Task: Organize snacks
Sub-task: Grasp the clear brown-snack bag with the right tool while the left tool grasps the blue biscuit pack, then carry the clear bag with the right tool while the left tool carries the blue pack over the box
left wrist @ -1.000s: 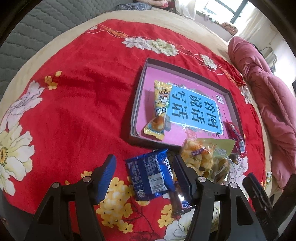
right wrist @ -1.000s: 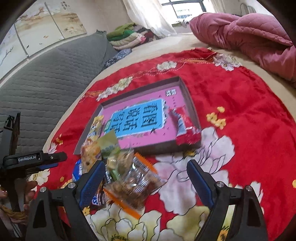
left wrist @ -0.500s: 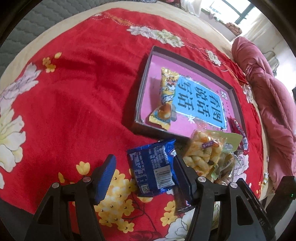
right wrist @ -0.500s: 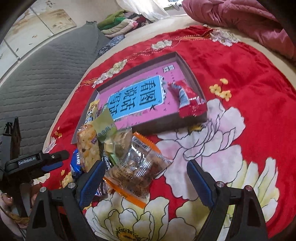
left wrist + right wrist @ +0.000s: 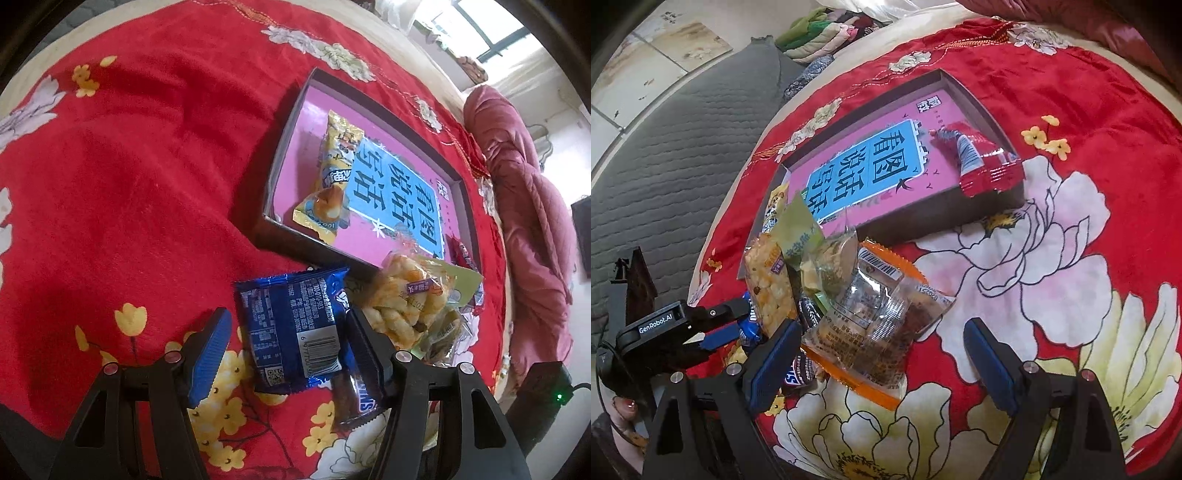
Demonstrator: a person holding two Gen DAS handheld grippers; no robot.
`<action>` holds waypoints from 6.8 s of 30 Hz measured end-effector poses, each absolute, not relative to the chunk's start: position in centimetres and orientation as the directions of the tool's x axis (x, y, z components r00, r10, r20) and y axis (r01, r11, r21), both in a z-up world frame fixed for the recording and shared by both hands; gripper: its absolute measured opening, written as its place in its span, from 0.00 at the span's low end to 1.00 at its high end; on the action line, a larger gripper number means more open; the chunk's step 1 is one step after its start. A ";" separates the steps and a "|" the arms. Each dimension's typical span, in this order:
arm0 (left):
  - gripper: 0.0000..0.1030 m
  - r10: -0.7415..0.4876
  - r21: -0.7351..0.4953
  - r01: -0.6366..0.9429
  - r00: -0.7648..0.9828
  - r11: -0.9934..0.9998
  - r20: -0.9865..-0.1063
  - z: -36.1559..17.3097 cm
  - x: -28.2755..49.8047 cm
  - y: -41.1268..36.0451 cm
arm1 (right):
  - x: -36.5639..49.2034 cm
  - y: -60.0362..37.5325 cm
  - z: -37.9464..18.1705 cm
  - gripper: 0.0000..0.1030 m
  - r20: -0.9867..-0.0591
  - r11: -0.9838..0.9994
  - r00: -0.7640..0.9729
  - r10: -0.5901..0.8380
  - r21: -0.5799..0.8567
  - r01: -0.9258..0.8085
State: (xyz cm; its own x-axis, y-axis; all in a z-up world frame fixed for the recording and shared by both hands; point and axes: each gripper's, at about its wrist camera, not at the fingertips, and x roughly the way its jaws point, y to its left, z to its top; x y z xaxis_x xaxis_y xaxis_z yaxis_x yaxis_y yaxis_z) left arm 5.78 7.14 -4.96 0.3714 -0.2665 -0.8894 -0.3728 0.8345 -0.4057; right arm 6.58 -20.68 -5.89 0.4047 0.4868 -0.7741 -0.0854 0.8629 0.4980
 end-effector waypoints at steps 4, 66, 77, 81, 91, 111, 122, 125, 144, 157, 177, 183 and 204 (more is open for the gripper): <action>0.68 -0.267 -0.407 -0.377 0.370 0.832 -0.890 -5.4 5.9 7.2 | 6.9 -20.2 -6.2 0.87 -0.777 0.860 0.398 0.488 0.505 -0.068; 0.52 -0.194 -0.320 -0.310 0.374 0.896 -0.907 -6.4 5.9 6.3 | 6.6 -20.9 -5.9 0.49 -0.808 0.922 0.444 0.388 0.343 -0.182; 0.52 -0.182 -0.330 -0.299 0.431 0.895 -0.884 -3.4 5.0 6.8 | 6.0 -22.6 -4.1 0.49 -0.757 0.917 0.522 0.393 0.367 -0.158; 0.52 -0.168 -0.322 -0.288 0.451 0.902 -0.876 -2.3 4.9 6.8 | 5.9 -22.6 -3.5 0.49 -0.742 0.920 0.548 0.386 0.356 -0.166; 0.52 -0.153 -0.318 -0.266 0.499 0.910 -0.853 -0.2 5.0 6.4 | 5.8 -22.9 -2.3 0.49 -0.692 0.909 0.596 0.407 0.373 -0.188; 0.52 -0.128 -0.308 -0.243 0.556 0.920 -0.821 2.4 5.4 5.9 | 5.7 -22.4 -0.2 0.49 -0.621 0.910 0.668 0.410 0.329 -0.253; 0.52 -0.137 -0.326 -0.230 0.586 0.917 -0.798 3.4 6.8 5.6 | 6.1 -22.2 0.3 0.49 -0.594 0.914 0.697 0.402 0.306 -0.267; 0.52 -0.143 -0.332 -0.223 0.593 0.916 -0.793 3.4 7.0 5.4 | 6.3 -22.4 0.4 0.49 -0.590 0.913 0.700 0.403 0.311 -0.264; 0.52 -0.160 -0.348 -0.227 0.583 0.910 -0.797 2.0 9.0 5.2 | 10.0 -24.5 -1.9 0.49 -0.631 0.926 0.691 0.354 0.337 -0.167; 0.52 -0.168 -0.352 -0.221 0.579 0.909 -0.798 1.2 11.1 4.6 | 12.2 -23.4 -2.8 0.49 -0.635 0.928 0.684 0.358 0.323 -0.186; 0.52 -0.172 -0.344 -0.222 0.554 0.913 -0.814 -0.1 12.7 4.0 | 14.2 -20.8 -3.6 0.49 -0.631 0.940 0.697 0.342 0.224 -0.259; 0.52 -0.171 -0.338 -0.222 0.547 0.914 -0.819 -0.5 13.0 3.8 | 14.4 -20.5 -3.7 0.49 -0.632 0.939 0.694 0.344 0.212 -0.273; 0.52 -0.175 -0.312 -0.175 0.538 0.934 -0.825 -0.8 15.3 1.9 | 13.8 -18.0 -4.7 0.49 -0.671 0.922 0.653 0.351 0.126 -0.366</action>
State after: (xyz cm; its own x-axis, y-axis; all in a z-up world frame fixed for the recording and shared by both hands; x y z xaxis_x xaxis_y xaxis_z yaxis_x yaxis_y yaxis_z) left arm 15.31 1.93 -0.77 0.5378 -0.1745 -0.8248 -0.1755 0.9337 -0.3120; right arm 13.76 -18.00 -4.75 0.6534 0.3509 -0.6708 -0.3656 0.9222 0.1262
